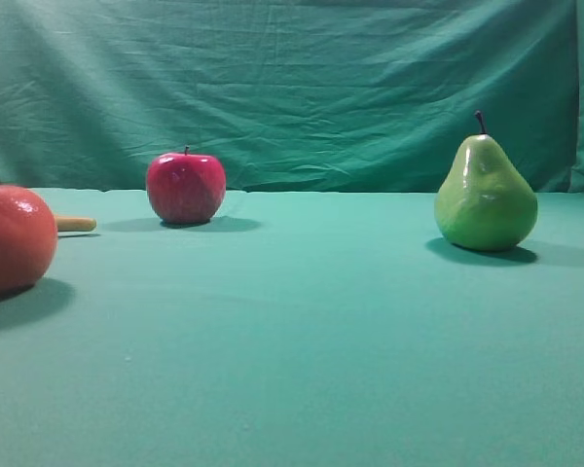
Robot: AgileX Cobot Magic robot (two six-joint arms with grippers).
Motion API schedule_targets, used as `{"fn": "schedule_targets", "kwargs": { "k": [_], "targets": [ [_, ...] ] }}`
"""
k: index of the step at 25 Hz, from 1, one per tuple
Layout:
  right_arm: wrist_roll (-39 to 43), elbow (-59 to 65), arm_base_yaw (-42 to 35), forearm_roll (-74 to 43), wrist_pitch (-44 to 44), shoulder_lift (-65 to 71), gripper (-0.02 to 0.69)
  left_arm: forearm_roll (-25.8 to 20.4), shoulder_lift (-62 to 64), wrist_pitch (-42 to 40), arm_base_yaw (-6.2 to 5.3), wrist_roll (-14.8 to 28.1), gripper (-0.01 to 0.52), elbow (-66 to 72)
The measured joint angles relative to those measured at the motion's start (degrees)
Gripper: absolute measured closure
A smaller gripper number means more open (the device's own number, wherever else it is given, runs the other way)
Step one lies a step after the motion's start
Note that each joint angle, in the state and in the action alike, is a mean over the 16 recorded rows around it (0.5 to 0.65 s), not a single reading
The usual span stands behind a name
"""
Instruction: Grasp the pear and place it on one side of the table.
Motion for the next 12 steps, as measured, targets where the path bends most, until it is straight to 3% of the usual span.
{"fn": "schedule_targets", "kwargs": {
  "k": [12],
  "targets": [
    [0.96,4.05,-0.23,-3.94,0.43,-0.96,0.665,0.00,0.00,0.00,0.00,0.00,0.514,0.00]
  ]
}}
